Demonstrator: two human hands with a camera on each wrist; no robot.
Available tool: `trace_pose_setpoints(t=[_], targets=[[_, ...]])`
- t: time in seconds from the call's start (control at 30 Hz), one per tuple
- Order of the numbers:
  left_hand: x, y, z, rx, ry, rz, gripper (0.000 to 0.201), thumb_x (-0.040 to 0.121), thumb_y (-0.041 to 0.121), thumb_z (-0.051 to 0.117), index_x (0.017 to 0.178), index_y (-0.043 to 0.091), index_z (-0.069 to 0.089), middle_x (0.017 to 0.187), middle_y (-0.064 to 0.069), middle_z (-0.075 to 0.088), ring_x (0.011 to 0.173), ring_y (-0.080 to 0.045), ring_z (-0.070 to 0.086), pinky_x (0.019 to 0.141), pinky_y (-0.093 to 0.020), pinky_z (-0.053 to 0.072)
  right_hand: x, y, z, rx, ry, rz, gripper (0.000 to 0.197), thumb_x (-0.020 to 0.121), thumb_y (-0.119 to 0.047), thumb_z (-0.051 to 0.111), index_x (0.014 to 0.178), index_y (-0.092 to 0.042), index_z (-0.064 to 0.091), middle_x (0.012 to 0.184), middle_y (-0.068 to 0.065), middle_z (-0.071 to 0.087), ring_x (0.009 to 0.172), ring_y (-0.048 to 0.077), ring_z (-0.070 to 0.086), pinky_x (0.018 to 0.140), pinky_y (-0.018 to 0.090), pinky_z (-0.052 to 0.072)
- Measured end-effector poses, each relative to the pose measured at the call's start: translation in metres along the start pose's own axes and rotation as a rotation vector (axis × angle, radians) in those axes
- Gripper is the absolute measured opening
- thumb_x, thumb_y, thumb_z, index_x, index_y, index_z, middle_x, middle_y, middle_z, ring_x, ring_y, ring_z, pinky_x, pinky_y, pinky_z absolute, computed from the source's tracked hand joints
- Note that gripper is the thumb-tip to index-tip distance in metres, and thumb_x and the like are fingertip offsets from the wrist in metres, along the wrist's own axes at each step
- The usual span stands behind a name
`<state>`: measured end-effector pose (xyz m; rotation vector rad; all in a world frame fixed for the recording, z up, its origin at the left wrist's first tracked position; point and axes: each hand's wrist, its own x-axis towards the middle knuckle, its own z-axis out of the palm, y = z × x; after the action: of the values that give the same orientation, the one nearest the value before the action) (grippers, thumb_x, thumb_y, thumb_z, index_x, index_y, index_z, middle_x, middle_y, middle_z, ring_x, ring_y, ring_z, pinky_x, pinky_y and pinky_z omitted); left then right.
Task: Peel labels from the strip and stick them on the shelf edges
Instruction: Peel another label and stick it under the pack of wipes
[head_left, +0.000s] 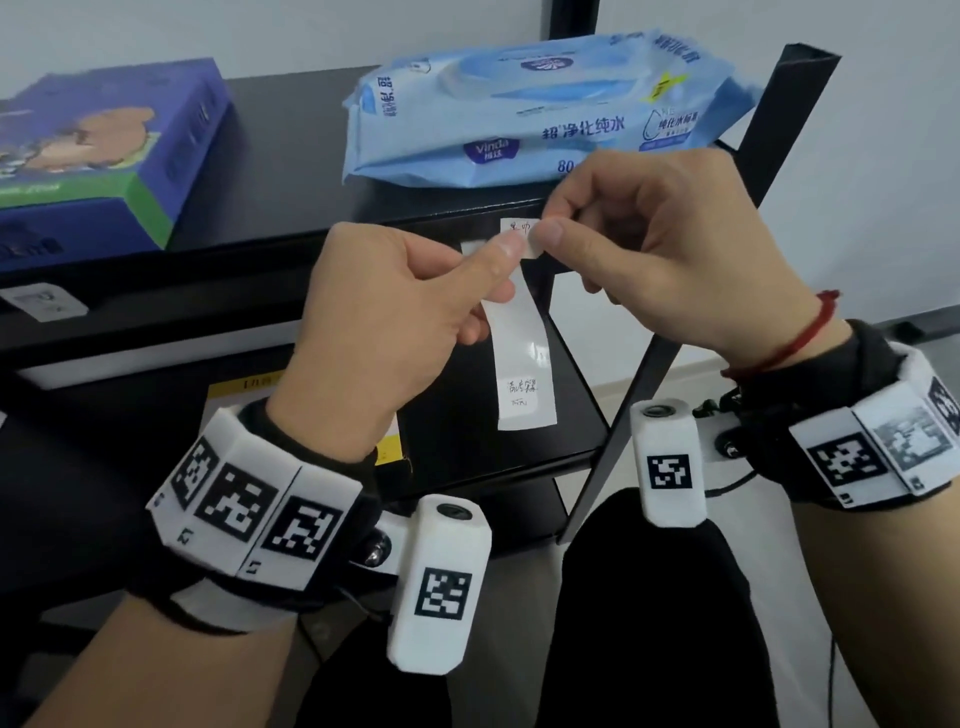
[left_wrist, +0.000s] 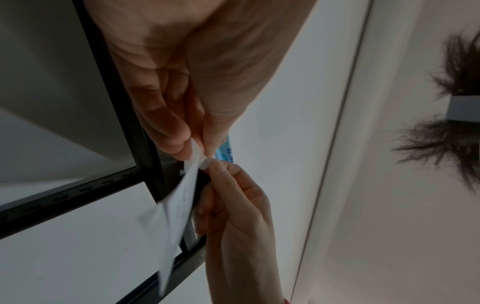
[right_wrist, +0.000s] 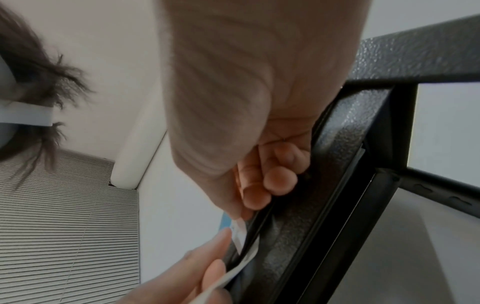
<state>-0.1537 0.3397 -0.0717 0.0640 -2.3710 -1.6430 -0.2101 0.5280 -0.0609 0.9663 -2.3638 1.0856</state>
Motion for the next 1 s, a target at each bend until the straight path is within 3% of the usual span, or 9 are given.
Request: trace_pose_setpoints(t=[0.13,0.37,1.0], targets=[[0.0007,-0.0014,0.0033,-0.011,0.037,-0.003,0.033,0.087,0.049,0.076,0.067,0.024,0.081,0.057,-0.008,0.071,0.049,-0.01,0.06,0.07,-0.033,0.056,0.0003,0.0004,0.0019,0.018,0.019,0.0,0.016,0.093,-0.024,0.07,0.083,-0.011,0.069,0.055,-0.004,0.06,0.05,0.02,0.055,0.055,0.017,0.04],[0.0022,-0.0024,0.0044,-0.014,0.045,-0.001,0.033,0.088,0.048,0.075,0.067,0.024,0.08,0.057,-0.005,0.072,0.049,-0.01,0.063,0.07,-0.032,0.055,0.001,0.0011,0.0041,0.044,0.039,0.007,0.018,0.091,-0.023,0.072,0.08,-0.01,0.07,0.053,-0.008,0.056,0.046,0.01,0.049,0.055,0.01,0.035],[0.0032,0.0005,0.0052,0.01,0.065,0.021,0.035,0.091,0.047,0.073,0.066,0.023,0.08,0.056,-0.006,0.071,0.048,-0.01,0.062,0.072,-0.034,0.059,0.0049,-0.0043,0.0052,0.023,0.053,0.037,0.016,0.086,-0.022,0.07,0.076,-0.01,0.069,0.054,0.002,0.062,0.046,0.01,0.049,0.054,0.008,0.035]])
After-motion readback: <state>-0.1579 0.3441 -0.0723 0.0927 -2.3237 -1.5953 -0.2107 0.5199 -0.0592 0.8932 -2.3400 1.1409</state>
